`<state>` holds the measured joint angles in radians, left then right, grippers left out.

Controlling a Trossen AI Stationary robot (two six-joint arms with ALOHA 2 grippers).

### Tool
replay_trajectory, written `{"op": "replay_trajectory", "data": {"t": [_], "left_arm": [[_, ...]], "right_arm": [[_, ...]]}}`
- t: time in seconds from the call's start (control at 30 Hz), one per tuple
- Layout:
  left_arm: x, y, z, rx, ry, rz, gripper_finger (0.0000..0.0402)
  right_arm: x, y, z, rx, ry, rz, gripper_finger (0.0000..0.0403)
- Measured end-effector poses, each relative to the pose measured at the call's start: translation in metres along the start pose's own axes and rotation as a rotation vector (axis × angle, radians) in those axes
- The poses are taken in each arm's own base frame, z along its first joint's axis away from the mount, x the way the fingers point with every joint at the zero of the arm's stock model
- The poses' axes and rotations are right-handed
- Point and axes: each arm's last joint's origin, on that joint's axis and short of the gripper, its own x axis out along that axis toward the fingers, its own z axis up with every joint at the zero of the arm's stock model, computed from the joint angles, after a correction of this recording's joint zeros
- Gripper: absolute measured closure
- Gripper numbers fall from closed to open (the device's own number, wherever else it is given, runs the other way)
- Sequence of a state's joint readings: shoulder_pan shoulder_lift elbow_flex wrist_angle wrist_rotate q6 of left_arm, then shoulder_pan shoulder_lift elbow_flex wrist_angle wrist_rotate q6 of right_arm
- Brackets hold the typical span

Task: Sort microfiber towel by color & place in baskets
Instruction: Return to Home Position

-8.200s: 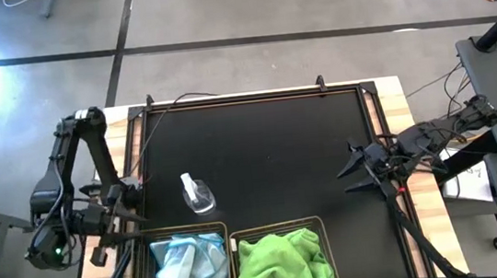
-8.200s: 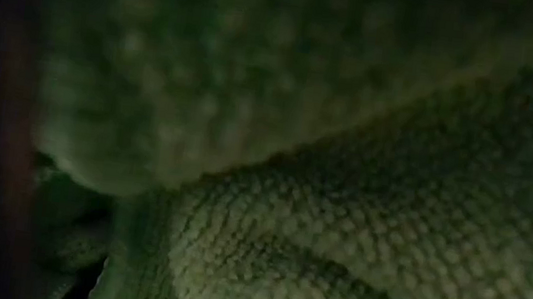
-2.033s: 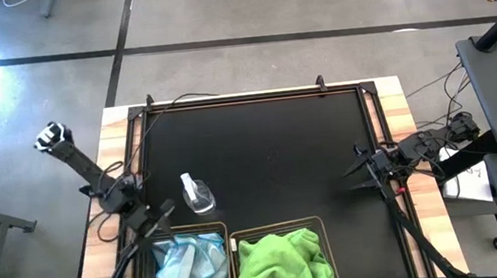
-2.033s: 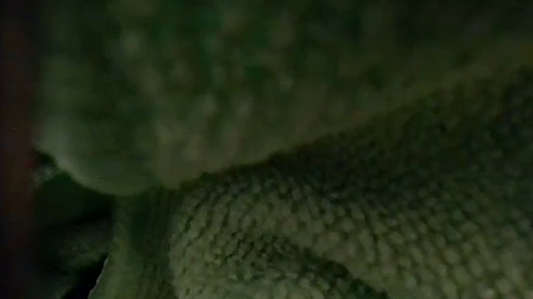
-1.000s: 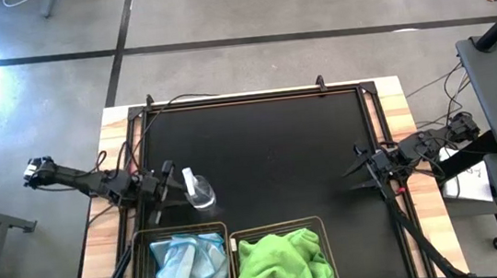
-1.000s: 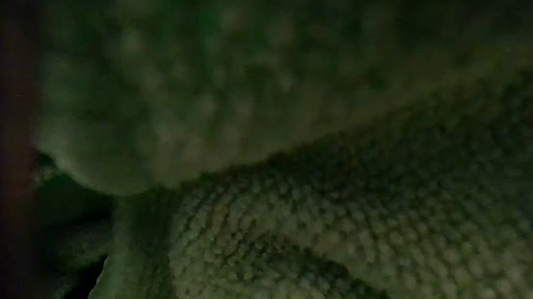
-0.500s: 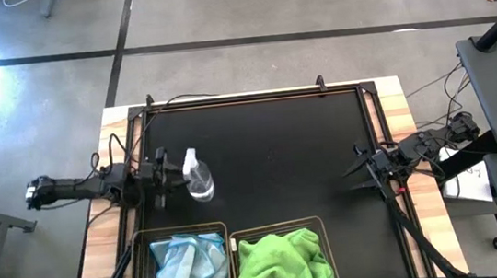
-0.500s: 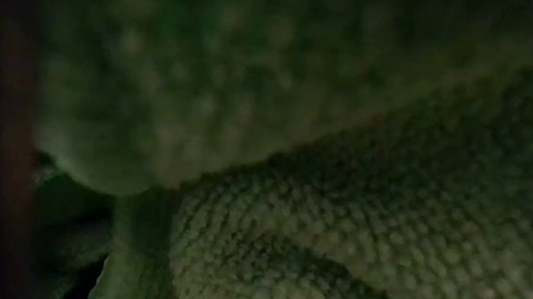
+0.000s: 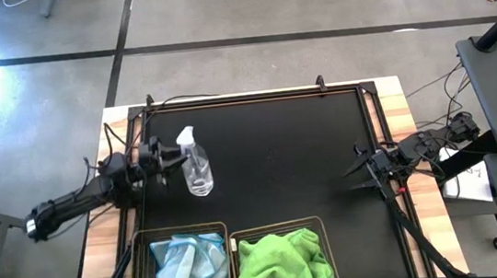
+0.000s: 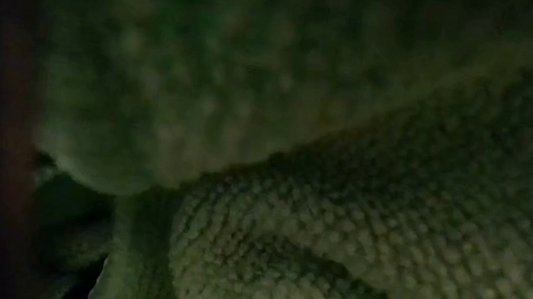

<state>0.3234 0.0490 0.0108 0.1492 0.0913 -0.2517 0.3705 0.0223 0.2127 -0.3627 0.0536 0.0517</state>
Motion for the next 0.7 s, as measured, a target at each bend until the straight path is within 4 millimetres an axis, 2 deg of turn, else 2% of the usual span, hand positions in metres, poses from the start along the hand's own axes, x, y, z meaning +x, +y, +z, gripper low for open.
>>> {"op": "replay_trajectory", "data": {"t": [0.33, 0.7], "left_arm": [[-0.009, 0.026, 0.002, -0.023, 0.009, 0.132, 0.0263], [-0.011, 0.029, 0.004, -0.022, 0.011, 0.110, 0.0263]], "right_arm": [[0.000, 0.000, 0.000, 0.000, 0.000, 0.000, 0.0211], [0.000, 0.000, 0.000, 0.000, 0.000, 0.000, 0.0211]]}}
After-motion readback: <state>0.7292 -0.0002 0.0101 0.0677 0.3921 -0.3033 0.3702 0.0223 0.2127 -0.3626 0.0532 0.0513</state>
